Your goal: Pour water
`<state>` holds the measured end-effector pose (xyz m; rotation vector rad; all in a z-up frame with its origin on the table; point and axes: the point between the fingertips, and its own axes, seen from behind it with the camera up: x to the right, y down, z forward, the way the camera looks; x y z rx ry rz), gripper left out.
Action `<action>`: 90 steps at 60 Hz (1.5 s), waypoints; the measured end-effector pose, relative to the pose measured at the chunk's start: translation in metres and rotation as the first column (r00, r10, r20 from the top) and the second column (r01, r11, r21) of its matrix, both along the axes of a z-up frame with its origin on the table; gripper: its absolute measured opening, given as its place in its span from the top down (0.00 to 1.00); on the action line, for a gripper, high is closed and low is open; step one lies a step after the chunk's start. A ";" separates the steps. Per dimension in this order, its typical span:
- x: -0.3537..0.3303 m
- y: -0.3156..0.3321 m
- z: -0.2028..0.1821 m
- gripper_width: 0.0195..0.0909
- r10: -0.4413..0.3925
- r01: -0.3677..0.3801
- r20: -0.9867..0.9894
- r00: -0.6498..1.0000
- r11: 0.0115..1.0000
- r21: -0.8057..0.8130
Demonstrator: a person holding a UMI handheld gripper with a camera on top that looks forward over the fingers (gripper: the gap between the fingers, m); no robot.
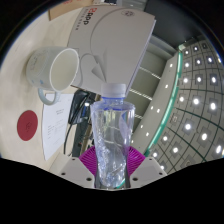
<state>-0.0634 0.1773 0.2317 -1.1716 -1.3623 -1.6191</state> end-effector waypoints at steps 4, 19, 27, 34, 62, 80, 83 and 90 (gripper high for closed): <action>-0.006 0.004 -0.006 0.79 0.019 -0.019 0.071 0.997 1.000 -0.008; -0.016 0.016 -0.026 0.79 0.075 -0.069 0.201 0.977 0.997 -0.032; -0.016 0.018 -0.028 0.79 0.089 -0.083 0.168 0.982 0.996 -0.039; -0.014 0.017 -0.024 0.79 0.096 -0.097 -0.011 0.995 0.995 -0.039; -0.003 -0.016 -0.010 0.78 -0.037 -0.162 -0.971 0.235 0.984 -0.077; -0.007 -0.022 -0.102 0.78 -0.219 -0.250 -0.955 -0.201 0.954 -0.166; -0.006 -0.021 -0.114 0.78 -0.232 -0.259 -0.944 -0.234 0.951 -0.170; -0.003 -0.021 -0.139 0.78 -0.260 -0.262 -0.926 -0.273 0.947 -0.188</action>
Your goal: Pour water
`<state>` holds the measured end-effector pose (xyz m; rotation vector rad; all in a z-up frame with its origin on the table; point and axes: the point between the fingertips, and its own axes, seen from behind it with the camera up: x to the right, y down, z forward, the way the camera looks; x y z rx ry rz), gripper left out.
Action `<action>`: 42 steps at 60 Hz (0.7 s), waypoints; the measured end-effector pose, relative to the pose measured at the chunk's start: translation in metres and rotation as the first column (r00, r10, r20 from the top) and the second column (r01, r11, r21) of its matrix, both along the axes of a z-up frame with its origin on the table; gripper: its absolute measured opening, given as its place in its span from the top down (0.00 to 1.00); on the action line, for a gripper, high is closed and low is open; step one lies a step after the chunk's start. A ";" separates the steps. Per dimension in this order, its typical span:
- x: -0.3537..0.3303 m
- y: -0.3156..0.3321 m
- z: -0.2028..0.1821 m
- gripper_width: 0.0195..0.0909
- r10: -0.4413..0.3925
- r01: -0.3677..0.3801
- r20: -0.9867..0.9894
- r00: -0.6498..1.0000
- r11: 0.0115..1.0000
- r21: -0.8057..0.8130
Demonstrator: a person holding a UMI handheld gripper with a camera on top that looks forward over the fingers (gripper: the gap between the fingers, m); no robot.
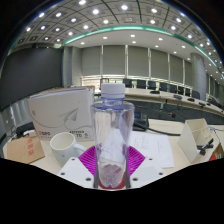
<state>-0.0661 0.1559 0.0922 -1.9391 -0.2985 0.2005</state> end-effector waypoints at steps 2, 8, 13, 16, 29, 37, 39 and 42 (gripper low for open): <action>0.002 -0.001 -0.008 0.76 -0.007 0.007 -0.009 1.000 1.000 -0.011; 0.005 -0.004 -0.010 0.72 -0.008 0.009 -0.023 1.000 1.000 0.022; 0.003 -0.005 -0.011 0.63 0.001 0.000 -0.009 1.000 0.999 0.052; 0.006 -0.006 -0.009 0.58 -0.007 0.008 -0.012 1.000 0.999 0.050; 0.012 -0.032 -0.025 0.07 -0.043 0.045 0.019 0.999 0.995 -0.085; 0.017 -0.076 -0.001 0.07 -0.084 0.091 0.067 0.994 0.989 -0.120; 0.017 -0.090 0.008 0.07 -0.101 0.110 0.075 0.992 0.985 -0.129; 0.015 -0.114 0.023 0.07 -0.136 0.147 0.083 0.987 0.978 -0.150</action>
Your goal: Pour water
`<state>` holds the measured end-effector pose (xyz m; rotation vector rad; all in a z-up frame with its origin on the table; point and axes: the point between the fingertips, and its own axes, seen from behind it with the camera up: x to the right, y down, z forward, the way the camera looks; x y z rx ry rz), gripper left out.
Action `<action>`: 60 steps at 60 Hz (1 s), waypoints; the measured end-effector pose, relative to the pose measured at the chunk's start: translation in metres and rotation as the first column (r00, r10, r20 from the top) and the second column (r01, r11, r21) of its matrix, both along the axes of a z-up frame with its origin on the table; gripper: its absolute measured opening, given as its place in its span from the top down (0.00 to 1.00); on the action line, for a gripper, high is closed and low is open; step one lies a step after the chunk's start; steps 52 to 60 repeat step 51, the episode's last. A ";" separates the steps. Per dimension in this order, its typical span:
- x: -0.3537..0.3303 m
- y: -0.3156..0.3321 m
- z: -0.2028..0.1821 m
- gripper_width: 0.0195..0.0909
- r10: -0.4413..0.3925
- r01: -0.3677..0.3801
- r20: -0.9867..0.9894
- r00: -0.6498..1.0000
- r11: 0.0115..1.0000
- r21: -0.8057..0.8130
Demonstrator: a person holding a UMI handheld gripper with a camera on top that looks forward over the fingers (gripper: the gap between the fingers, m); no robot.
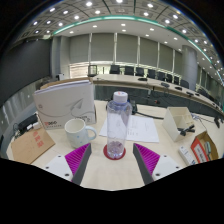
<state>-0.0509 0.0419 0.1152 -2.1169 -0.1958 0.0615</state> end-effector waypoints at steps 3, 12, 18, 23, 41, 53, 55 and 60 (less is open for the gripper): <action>-0.005 -0.027 0.015 0.07 -0.028 0.028 0.007 1.000 0.999 -0.028; -0.024 -0.110 0.059 0.08 -0.072 0.074 0.048 0.996 0.996 -0.056; -0.042 -0.162 0.077 0.07 -0.086 0.090 0.058 0.995 0.992 -0.084; -0.054 -0.196 0.086 0.06 -0.103 0.107 0.051 0.993 0.991 -0.082; -0.065 -0.265 0.094 0.07 -0.137 0.145 0.083 0.987 0.985 -0.096; -0.065 -0.273 0.101 0.07 -0.143 0.149 0.072 0.987 0.985 -0.091; -0.065 -0.273 0.101 0.07 -0.143 0.149 0.072 0.987 0.985 -0.091; -0.065 -0.273 0.101 0.07 -0.143 0.149 0.072 0.987 0.985 -0.091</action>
